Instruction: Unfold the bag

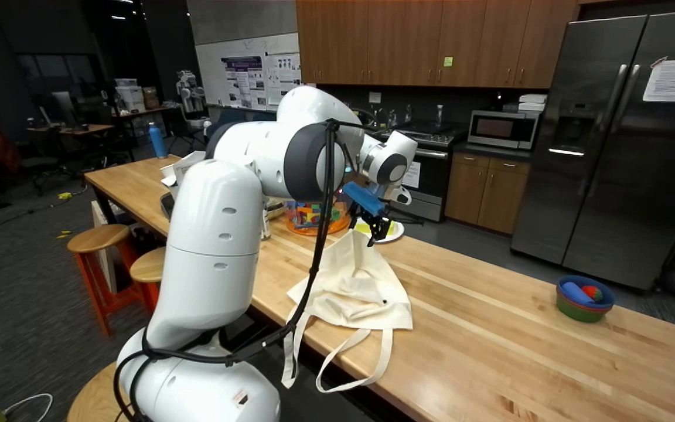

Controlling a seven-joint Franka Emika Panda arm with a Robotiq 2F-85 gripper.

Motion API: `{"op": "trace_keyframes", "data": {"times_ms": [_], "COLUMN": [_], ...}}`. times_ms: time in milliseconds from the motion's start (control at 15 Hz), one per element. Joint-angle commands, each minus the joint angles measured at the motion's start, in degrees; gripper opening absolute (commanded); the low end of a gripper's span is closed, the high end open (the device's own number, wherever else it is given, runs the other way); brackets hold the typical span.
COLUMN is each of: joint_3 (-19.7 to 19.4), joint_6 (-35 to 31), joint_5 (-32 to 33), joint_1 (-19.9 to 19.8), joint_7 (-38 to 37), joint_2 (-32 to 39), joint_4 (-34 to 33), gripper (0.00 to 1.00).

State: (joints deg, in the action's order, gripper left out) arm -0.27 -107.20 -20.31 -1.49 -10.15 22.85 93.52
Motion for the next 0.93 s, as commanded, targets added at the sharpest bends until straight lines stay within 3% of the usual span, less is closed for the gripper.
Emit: {"op": "trace_keyframes", "data": {"times_ms": [0,200,267,333,467,867], "joint_3": [0.4,0.8,0.9,1.0,1.0,0.4], "joint_6": [2.4,3.1,3.4,3.5,3.5,4.0], "joint_5": [2.1,3.9,4.4,5.1,6.1,6.3], "joint_1": [1.0,2.4,2.8,3.2,3.8,3.2], "joint_7": [-0.8,-1.1,-1.2,-1.3,-1.8,-2.8], "joint_2": [1.1,1.2,1.2,1.2,1.6,3.3], "joint_4": [-1.8,-1.7,-1.7,-1.7,-2.1,-4.9], "gripper": [1.00,1.00,0.75,0.74,0.61,0.15]}}
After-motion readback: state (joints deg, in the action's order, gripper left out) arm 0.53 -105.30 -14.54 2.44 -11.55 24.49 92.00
